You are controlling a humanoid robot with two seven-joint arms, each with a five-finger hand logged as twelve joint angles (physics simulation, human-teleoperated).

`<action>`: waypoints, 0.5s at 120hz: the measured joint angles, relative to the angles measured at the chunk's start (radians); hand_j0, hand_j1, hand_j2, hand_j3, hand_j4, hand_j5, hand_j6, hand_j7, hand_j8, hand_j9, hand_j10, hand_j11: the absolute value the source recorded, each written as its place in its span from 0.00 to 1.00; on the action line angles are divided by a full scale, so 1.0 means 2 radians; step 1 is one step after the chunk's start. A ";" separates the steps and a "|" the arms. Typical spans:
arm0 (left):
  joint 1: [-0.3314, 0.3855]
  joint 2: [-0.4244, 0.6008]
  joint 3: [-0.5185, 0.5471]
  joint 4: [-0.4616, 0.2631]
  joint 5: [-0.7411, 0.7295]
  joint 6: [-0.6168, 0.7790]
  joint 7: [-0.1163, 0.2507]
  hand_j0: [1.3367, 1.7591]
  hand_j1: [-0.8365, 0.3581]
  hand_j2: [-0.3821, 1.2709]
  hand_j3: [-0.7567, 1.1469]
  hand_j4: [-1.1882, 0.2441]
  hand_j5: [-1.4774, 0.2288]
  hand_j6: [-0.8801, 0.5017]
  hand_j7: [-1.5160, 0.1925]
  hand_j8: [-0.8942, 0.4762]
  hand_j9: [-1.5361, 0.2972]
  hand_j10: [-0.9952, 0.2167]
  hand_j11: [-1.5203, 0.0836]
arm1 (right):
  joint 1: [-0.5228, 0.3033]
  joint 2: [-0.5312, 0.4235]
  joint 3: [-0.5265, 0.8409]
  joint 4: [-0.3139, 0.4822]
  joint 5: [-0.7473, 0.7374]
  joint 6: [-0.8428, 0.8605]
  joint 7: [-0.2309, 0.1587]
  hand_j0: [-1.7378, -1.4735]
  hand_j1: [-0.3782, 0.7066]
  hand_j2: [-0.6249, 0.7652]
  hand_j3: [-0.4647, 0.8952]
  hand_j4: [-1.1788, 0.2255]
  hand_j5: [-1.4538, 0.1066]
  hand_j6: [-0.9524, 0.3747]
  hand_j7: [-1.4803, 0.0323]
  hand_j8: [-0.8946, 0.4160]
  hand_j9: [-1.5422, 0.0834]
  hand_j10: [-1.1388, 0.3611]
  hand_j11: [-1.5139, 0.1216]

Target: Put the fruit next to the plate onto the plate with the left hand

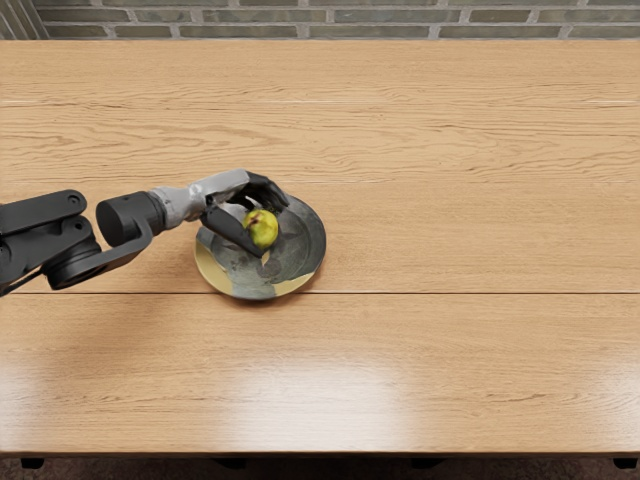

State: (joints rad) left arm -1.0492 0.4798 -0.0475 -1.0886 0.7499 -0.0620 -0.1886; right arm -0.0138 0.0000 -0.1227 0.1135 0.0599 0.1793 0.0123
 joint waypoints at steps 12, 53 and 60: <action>-0.001 -0.001 0.000 0.000 -0.008 0.000 0.000 0.76 0.77 0.32 0.40 0.65 0.67 0.46 0.69 0.51 0.66 0.61 0.74 | 0.000 0.000 0.000 0.000 0.000 0.000 0.000 0.30 0.03 0.45 0.34 0.84 0.93 0.72 0.98 0.68 0.95 0.76 0.93; -0.037 0.015 -0.002 -0.021 -0.031 0.000 0.000 0.76 0.95 0.25 0.40 0.80 0.83 0.60 0.85 0.62 0.80 0.78 0.91 | 0.000 0.000 0.000 0.000 0.000 0.000 0.000 0.30 0.03 0.45 0.34 0.84 0.93 0.72 0.98 0.68 0.95 0.76 0.93; -0.040 0.039 -0.002 -0.027 -0.050 -0.003 0.000 0.76 0.96 0.24 0.40 0.80 0.84 0.61 0.86 0.63 0.81 0.79 0.92 | 0.000 0.000 0.000 0.000 0.000 0.000 0.000 0.30 0.03 0.45 0.34 0.84 0.93 0.72 0.98 0.68 0.95 0.76 0.93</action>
State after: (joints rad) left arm -1.1299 0.5581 -0.0509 -1.1433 0.6495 -0.0679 -0.1887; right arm -0.0138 0.0000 -0.1227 0.1134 0.0598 0.1795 0.0123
